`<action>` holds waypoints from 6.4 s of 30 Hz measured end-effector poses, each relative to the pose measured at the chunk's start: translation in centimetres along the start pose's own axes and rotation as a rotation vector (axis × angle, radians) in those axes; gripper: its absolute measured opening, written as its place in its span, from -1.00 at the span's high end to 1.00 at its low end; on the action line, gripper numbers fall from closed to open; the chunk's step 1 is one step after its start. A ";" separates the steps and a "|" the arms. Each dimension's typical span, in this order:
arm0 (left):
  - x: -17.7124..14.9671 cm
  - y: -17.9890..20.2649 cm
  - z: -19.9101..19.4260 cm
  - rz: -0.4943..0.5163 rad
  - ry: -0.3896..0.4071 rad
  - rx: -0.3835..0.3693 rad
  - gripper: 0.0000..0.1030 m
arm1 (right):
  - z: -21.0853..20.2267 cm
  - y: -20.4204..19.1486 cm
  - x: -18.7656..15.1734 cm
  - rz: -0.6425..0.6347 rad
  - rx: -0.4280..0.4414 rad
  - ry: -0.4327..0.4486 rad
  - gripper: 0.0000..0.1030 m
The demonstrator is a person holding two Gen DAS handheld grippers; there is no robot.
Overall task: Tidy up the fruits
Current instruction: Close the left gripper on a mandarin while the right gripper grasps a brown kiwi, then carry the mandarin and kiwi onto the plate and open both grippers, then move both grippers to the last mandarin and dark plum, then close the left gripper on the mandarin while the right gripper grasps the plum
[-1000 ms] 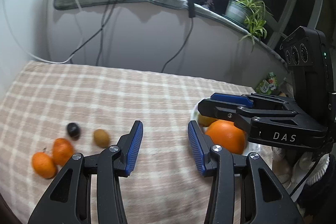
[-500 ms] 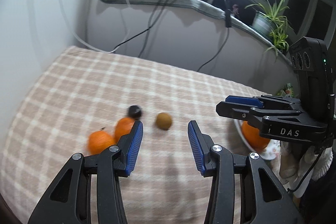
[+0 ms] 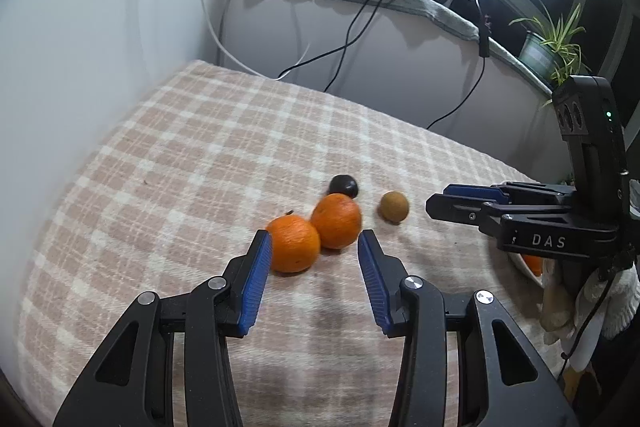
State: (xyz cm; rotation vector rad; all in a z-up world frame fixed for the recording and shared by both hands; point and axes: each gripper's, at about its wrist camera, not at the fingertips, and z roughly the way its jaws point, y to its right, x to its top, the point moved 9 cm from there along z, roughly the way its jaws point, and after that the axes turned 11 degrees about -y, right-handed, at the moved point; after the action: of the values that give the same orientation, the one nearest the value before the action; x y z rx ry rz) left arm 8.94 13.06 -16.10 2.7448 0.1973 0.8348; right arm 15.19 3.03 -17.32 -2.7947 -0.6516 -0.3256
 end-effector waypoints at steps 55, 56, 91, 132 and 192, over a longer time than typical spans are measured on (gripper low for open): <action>0.2 0.0 0.3 -0.027 0.001 -0.047 0.33 | 0.5 -0.9 0.2 -0.040 -0.040 0.013 0.50; 0.3 0.3 0.0 -0.022 0.006 -0.050 0.33 | 0.1 -0.9 0.0 -0.040 -0.039 0.019 0.50; -0.4 22.3 0.6 0.306 -0.029 -0.289 0.33 | -14.2 14.0 -12.2 0.240 -0.167 0.192 0.50; -3.0 29.9 2.4 0.462 -0.102 -0.324 0.00 | -13.8 16.8 -15.5 0.322 -0.170 0.175 -0.06; 1.2 3.5 2.6 0.067 -0.020 -0.031 0.05 | 0.6 -1.4 3.7 0.067 0.198 -0.023 0.05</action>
State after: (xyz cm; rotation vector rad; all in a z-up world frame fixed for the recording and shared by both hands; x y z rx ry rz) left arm 11.54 9.36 -16.51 2.7433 0.0887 0.8197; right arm 17.89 5.88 -16.67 -2.6272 -0.5612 -0.2041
